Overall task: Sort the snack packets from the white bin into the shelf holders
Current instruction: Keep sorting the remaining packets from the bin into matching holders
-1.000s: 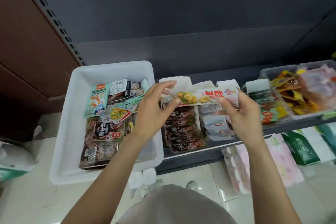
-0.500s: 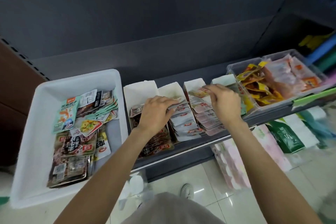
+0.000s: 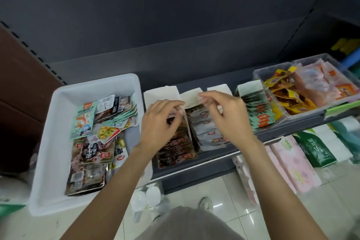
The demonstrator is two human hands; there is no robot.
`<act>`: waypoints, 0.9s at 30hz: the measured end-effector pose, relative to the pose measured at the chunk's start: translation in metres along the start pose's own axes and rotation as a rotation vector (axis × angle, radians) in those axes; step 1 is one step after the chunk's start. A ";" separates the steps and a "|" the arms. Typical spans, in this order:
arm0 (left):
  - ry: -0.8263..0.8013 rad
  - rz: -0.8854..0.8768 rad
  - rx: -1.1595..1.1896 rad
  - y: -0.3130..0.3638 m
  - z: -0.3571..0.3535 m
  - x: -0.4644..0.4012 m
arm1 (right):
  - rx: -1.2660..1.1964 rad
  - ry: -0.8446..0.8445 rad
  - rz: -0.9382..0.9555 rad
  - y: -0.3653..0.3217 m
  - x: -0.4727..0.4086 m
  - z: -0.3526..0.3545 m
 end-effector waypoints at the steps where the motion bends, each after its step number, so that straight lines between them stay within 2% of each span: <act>1: 0.069 -0.001 0.022 -0.006 0.018 0.007 | -0.031 -0.032 0.018 -0.015 -0.006 -0.015; 3: 0.139 0.036 0.024 -0.031 0.049 0.023 | -0.031 -0.164 0.066 -0.044 -0.014 -0.055; 5: 0.128 0.146 -0.041 -0.068 0.070 0.038 | -0.012 -0.332 0.109 -0.068 -0.018 -0.102; 9: 0.013 0.453 -0.311 -0.162 0.094 0.070 | -0.022 -0.518 0.182 -0.101 -0.021 -0.185; 12: -0.095 0.599 -0.354 -0.212 0.100 0.089 | 0.131 -0.662 0.248 -0.106 -0.021 -0.250; 17: -0.200 0.618 -0.367 -0.241 0.092 0.094 | 0.384 -0.873 0.296 -0.090 -0.022 -0.323; 19: -0.247 0.641 -0.403 -0.246 0.087 0.095 | 0.442 -0.925 0.351 -0.087 -0.020 -0.338; 23: -0.277 0.675 -0.400 -0.253 0.079 0.097 | 0.519 -0.909 0.498 -0.095 -0.024 -0.343; 27: -0.262 0.688 -0.349 -0.257 0.081 0.098 | 0.475 -0.879 0.504 -0.095 -0.025 -0.332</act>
Point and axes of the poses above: each hand's wrist, its own x-axis away from the middle knuckle, its own z-axis out of the back of the hand, y = z × x, the point moved 8 cm from there along -x, towards the middle knuckle, and after that the axes turned 11 degrees about z, right-handed, at the moved point
